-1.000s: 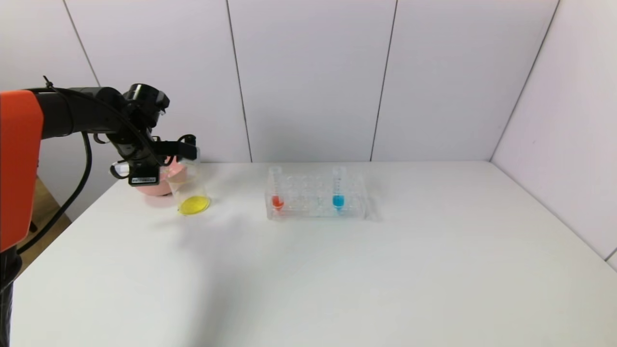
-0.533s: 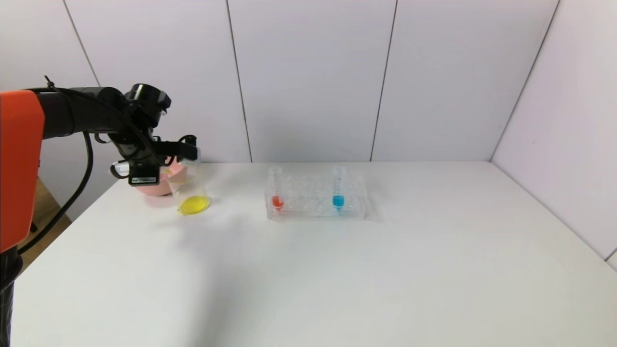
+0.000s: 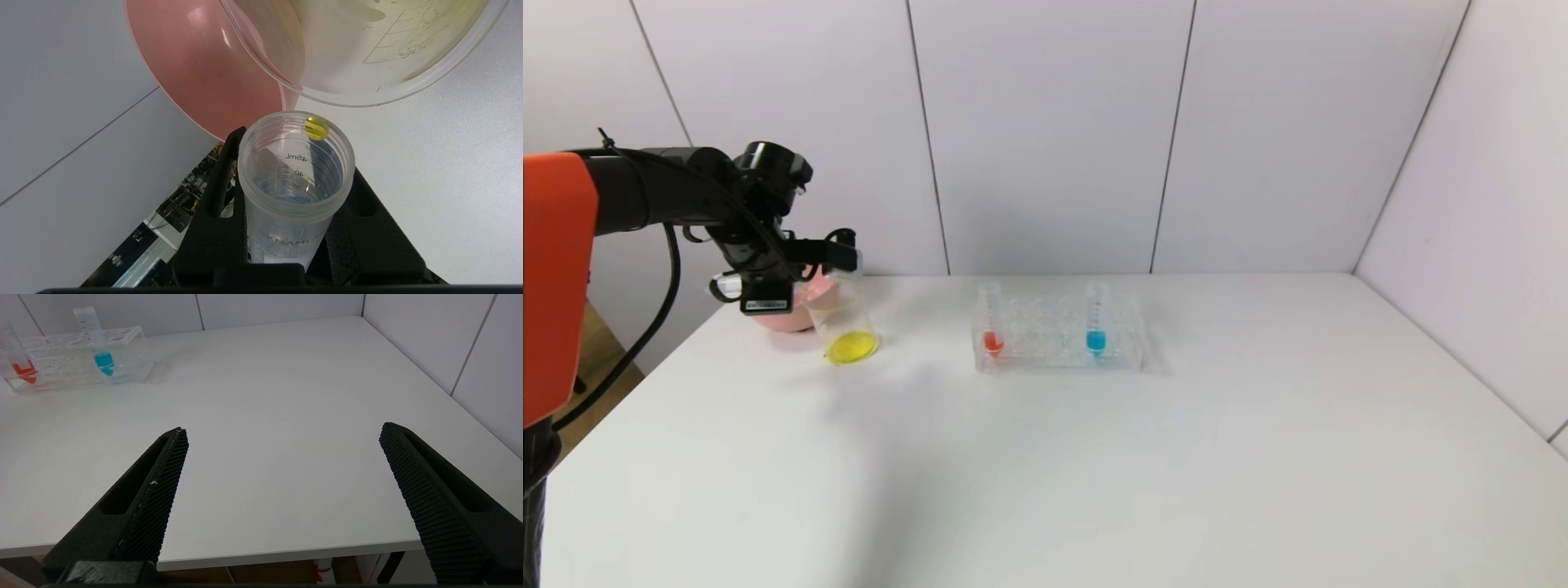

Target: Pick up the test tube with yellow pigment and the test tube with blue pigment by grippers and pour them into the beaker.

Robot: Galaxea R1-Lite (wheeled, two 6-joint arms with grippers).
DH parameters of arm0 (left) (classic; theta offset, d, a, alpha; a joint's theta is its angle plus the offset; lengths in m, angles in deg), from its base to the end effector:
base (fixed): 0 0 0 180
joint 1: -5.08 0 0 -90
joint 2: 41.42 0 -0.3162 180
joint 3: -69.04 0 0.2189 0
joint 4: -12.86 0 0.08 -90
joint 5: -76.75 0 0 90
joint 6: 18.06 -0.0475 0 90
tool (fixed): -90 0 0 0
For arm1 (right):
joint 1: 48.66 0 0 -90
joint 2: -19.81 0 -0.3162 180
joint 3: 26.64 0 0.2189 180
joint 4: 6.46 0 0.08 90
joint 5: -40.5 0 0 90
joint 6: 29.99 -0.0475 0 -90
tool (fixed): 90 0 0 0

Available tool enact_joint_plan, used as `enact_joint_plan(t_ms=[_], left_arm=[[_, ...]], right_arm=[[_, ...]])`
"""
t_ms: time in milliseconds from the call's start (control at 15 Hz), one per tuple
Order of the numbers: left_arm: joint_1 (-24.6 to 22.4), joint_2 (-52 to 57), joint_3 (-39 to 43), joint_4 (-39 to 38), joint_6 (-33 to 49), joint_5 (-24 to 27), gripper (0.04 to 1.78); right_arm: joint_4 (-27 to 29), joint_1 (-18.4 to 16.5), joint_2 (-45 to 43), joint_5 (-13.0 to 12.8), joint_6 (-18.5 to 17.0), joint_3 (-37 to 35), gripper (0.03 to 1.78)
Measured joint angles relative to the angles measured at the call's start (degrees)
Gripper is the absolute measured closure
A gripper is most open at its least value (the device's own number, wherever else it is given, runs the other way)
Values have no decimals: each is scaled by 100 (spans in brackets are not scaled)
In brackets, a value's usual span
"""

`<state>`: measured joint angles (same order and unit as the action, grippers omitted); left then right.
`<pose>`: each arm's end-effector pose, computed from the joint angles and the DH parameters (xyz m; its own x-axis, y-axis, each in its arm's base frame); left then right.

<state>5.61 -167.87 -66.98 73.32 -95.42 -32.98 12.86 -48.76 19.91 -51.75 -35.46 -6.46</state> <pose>0.4825 0.0116 0.1940 0.5969 0.3321 -0.7304 0.7124 0.1994 0.6728 0.0168 -0.0019 0.0774 0.9991 -0.0410 0.0133 0.0395 0.9946 0.0958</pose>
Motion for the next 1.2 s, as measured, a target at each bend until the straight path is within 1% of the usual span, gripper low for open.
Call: enact_joint_plan(t_ms=[200,400,667,1000,1200], left_arm=[[0,0,0,0,0,-12,128],[29,-1,0,0,0,-157,128],[44,-1,0,0,0,-169,128],[44,0,0,6,-6,-163,128],[40,43,9,2,27,-17,128]], right_arm=[[1,-1,0,-2,2,0,10],[1,0,0,-2,2,0,10],[1,-1,0,0,2,0,10],[0,0,0,-2,2,0,10],[0,0,0,-2,0,0,10]])
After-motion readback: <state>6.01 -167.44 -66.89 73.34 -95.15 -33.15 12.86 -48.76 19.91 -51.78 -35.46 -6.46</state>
